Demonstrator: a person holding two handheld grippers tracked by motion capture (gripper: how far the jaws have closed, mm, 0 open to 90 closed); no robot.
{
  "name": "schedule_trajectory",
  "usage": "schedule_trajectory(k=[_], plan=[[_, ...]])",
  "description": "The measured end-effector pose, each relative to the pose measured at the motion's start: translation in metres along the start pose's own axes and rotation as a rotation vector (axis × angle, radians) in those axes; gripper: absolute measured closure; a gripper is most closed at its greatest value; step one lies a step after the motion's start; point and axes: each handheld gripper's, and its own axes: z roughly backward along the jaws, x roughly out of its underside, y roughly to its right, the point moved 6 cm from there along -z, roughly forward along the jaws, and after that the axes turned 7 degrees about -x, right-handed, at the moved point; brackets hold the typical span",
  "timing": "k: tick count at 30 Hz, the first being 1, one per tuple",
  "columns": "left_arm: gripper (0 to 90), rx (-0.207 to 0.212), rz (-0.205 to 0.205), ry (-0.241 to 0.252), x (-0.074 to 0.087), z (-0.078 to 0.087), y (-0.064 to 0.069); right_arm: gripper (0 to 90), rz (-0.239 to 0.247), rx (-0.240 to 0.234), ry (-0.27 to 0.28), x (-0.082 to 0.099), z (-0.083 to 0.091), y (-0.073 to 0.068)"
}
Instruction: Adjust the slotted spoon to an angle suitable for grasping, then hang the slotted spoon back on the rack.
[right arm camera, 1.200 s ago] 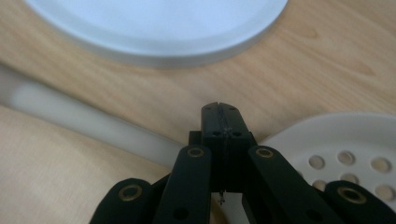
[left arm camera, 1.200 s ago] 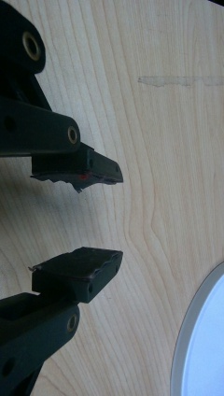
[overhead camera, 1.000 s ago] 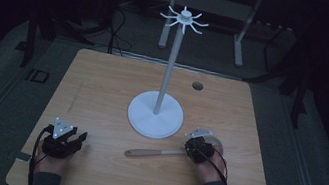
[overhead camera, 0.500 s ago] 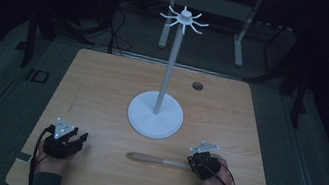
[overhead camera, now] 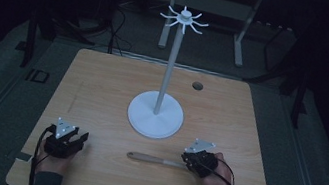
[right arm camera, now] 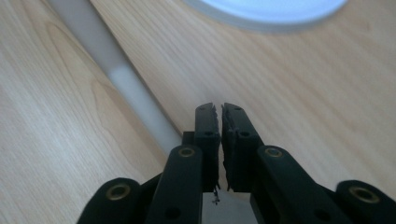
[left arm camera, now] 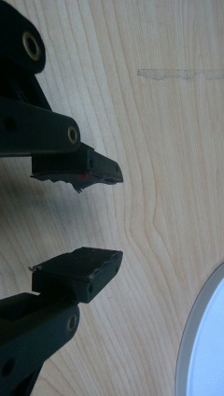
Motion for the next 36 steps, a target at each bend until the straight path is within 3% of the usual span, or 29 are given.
schedule_trajectory(k=[3,4,13,18,36], plan=[[56.2,0.0,-0.002,-0.002,0.0,-0.001,0.0,81.6,0.028,0.0,0.007,-0.006,0.001,-0.001],[56.1,0.004,0.002,0.002,-0.001,-0.001,0.0,80.4,0.058,0.009,0.01,-0.012,0.003,-0.001],[56.2,0.012,0.005,0.018,-0.002,0.001,0.001,72.8,0.1,0.03,0.019,-0.032,0.007,-0.001],[56.1,0.009,-0.004,0.019,-0.001,0.003,0.0,68.2,0.133,0.041,-0.015,-0.04,0.007,0.002],[55.8,0.0,0.001,0.015,0.001,0.004,-0.002,55.8,0.295,-0.022,-0.142,-0.059,-0.005,-0.009]])
